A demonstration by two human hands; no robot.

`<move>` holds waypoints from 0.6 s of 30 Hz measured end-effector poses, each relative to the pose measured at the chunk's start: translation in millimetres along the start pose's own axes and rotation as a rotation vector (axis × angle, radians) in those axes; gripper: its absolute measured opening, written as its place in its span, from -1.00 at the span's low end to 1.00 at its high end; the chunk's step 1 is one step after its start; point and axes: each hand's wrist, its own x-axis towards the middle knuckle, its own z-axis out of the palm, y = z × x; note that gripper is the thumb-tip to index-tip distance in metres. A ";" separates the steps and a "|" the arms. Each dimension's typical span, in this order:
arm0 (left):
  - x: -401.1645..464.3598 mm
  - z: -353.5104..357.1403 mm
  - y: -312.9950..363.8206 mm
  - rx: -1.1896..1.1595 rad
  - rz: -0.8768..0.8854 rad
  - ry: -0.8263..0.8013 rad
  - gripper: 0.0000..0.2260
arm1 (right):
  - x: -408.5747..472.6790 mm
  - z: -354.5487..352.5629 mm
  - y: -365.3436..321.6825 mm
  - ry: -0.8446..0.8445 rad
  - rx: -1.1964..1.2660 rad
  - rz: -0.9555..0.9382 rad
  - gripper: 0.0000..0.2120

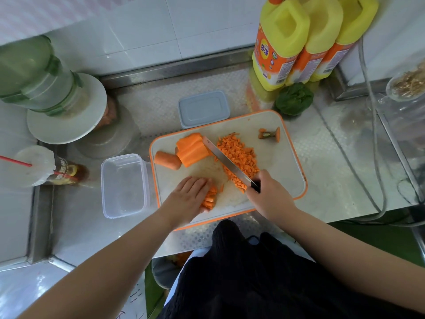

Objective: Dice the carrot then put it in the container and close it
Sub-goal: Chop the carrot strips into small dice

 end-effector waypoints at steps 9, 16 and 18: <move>30.3 -8.6 47.8 -0.070 -0.619 -0.223 -0.34 | 2.4 -3.1 -6.9 -0.013 -0.011 -0.015 -0.84; 59.1 -27.3 73.6 -0.380 -1.045 -0.209 -0.18 | 1.4 0.4 -5.3 -0.077 -0.150 -0.053 -0.80; 51.6 -29.0 73.9 -0.416 -1.040 -0.160 -0.12 | 0.7 3.9 -1.5 -0.094 -0.212 -0.071 -0.80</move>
